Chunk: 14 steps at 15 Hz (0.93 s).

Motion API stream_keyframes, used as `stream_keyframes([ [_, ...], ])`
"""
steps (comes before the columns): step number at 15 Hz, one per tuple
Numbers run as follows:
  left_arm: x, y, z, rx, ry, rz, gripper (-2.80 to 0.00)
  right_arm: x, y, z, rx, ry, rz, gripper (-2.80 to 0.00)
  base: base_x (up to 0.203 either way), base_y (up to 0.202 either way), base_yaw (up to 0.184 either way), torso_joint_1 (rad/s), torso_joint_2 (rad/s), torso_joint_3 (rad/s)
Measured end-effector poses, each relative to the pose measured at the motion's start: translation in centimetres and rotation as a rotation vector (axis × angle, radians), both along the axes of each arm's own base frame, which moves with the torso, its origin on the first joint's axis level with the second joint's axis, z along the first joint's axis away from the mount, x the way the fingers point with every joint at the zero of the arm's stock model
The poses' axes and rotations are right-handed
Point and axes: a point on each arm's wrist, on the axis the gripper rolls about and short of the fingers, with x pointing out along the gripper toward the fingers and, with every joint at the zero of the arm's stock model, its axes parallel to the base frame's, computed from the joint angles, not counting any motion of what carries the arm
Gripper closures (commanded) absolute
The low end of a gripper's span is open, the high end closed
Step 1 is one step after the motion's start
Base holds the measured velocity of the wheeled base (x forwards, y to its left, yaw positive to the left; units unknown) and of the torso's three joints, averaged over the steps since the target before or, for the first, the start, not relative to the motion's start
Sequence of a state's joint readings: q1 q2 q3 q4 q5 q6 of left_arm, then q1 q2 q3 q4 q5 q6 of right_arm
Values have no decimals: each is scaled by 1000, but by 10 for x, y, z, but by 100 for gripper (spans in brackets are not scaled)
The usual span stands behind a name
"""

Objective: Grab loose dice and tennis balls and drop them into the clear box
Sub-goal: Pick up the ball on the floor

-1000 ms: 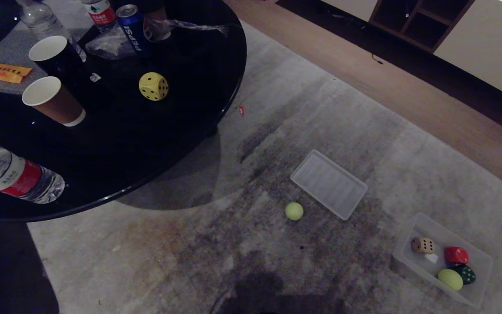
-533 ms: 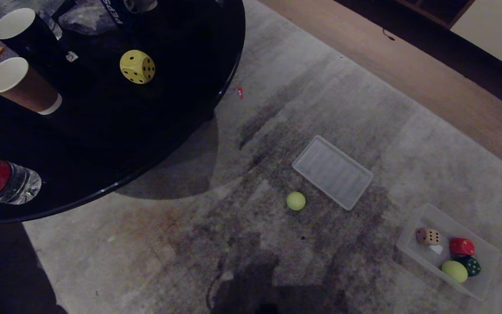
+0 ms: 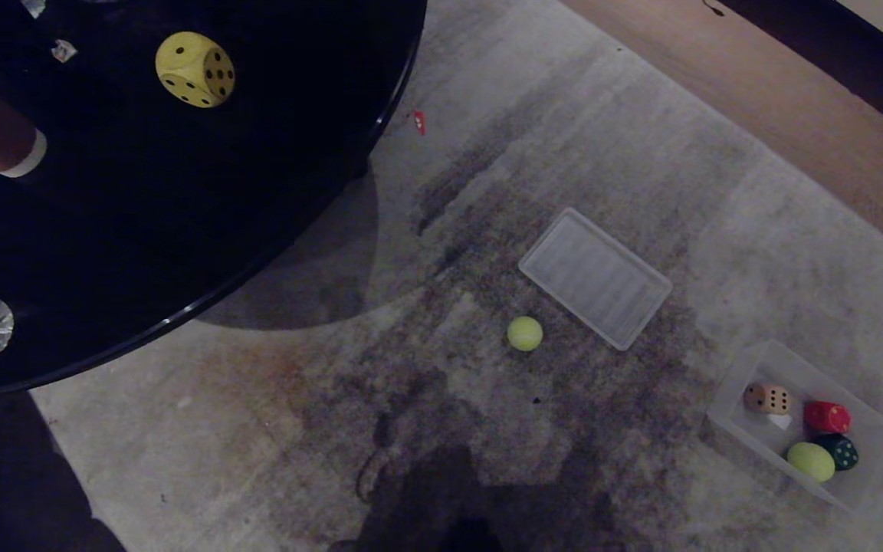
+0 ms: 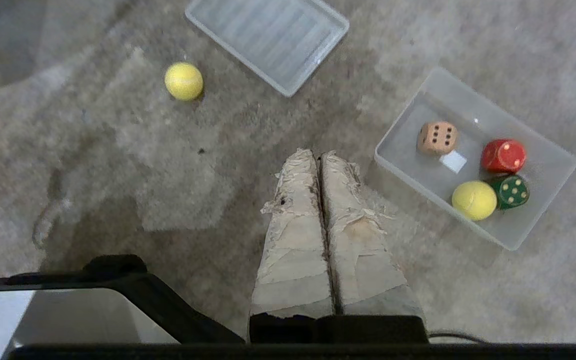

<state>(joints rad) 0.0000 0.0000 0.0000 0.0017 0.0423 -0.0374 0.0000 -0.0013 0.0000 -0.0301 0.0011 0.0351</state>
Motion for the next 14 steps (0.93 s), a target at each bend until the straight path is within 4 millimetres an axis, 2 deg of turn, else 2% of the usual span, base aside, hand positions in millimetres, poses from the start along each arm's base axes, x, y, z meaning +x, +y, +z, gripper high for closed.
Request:
stream_keyframes([
  [14,0,0,0,0,0,0,0,0,0,0,0,1,0,0,0,0,0,2,2,-200],
])
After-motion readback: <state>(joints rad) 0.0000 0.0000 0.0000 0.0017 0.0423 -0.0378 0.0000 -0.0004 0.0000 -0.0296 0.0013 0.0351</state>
